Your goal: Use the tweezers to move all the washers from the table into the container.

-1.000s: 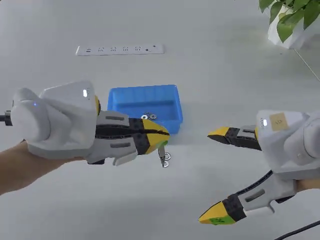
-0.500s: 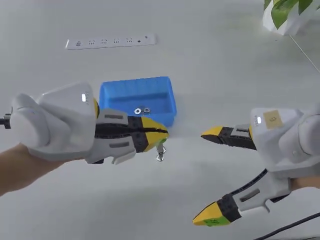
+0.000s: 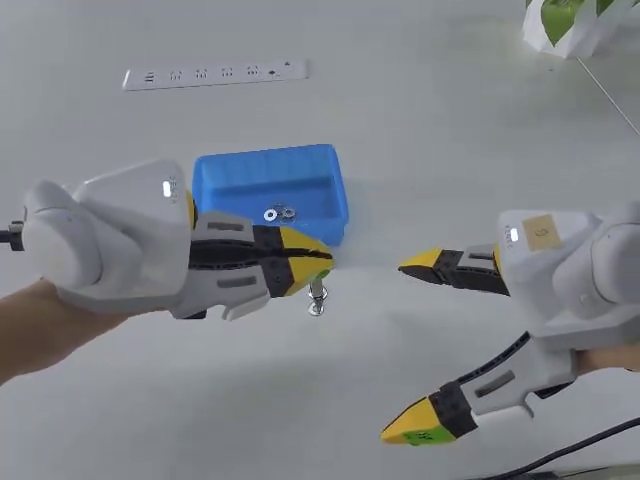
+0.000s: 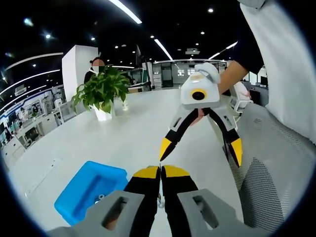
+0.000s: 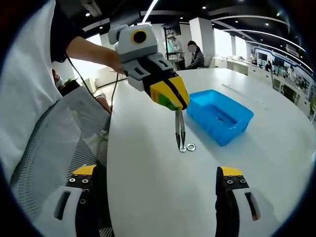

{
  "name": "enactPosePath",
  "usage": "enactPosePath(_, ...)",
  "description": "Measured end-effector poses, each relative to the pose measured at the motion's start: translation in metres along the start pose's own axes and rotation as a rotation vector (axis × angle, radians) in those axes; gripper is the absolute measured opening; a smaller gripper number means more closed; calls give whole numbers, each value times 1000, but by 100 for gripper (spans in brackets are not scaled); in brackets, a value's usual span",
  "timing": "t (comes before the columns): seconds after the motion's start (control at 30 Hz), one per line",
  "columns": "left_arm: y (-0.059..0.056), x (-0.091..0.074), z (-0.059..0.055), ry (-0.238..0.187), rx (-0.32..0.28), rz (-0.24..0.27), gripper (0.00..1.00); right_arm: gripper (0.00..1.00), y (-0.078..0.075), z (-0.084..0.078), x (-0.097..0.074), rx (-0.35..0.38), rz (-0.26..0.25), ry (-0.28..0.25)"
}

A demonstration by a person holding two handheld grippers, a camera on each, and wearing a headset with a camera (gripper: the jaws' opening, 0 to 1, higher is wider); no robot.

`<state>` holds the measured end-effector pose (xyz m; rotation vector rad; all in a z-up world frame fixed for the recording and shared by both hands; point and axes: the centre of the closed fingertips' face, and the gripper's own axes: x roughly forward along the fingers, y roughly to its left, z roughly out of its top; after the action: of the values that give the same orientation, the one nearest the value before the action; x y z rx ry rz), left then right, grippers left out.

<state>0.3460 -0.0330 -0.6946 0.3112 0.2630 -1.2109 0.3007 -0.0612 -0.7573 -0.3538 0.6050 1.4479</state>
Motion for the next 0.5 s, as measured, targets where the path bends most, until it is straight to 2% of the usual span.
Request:
enactPosePath(0.33,-1,0,-3,9,15,-5,5,99,2,0,3,-4,6,7)
enactPosePath(0.43,-3,-1,-7,24,15,-11,5,98,3,1,3,6,9,1)
enactPosePath(0.5,-3,-1,-6,16,3,-11,5,98,3,2,3,8,7,-2)
